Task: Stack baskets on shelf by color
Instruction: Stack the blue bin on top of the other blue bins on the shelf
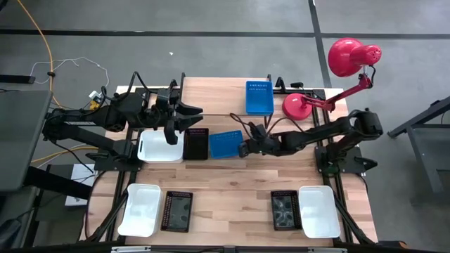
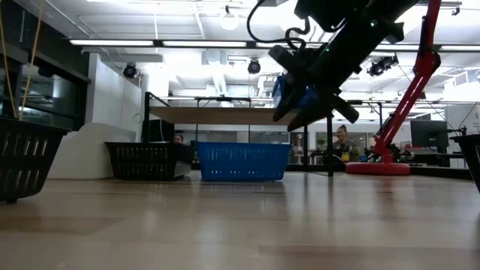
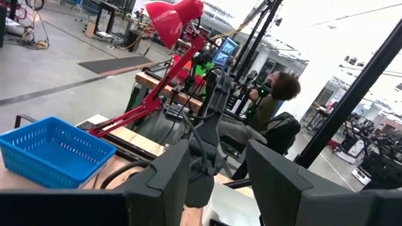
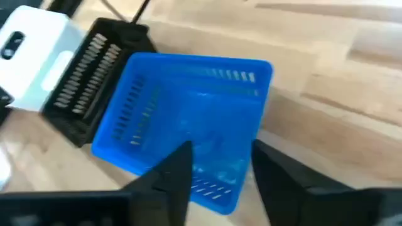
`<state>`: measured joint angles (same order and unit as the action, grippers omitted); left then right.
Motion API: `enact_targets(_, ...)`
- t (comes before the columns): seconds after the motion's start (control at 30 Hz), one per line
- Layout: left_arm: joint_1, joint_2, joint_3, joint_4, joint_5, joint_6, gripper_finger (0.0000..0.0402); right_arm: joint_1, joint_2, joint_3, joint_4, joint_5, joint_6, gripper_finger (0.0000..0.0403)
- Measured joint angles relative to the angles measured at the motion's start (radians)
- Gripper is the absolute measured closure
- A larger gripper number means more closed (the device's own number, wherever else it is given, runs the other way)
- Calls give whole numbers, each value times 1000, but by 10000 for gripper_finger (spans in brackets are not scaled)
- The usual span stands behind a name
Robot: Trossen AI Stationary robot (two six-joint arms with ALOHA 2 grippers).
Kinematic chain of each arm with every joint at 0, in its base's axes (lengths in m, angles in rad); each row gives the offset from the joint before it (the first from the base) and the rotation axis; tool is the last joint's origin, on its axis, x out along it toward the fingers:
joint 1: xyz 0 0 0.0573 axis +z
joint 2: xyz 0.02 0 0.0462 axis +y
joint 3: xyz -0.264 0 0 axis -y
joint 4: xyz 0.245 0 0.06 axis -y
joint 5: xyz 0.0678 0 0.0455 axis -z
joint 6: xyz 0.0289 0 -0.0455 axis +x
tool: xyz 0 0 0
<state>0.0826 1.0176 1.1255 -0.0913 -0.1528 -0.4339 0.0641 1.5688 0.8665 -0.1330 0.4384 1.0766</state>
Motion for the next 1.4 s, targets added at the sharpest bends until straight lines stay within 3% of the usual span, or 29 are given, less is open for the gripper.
enact_targets(0.2, 0, 0, 0, 0, 0, 0, 257, -26, 48, 0, -24, 1, 50, 175)
enact_targets(0.57, 1, 0, 0, 0, 0, 0, 257, -33, 169, -1, 3, -72, 123, 184)
enact_targets(0.73, 1, 0, 0, 0, 0, 0, 257, -33, 160, -1, -5, -70, 112, 229)
enact_targets(0.93, 1, 0, 0, 0, 0, 0, 257, -30, 98, -1, -32, -131, 17, 382)
enact_targets(1.27, 1, 0, 0, 2, 0, 0, 257, -25, -258, 5, -159, -459, -310, 399)
enact_targets(1.4, 1, 0, 0, 5, 0, 0, 257, -56, -389, 113, -273, -575, -537, 400)
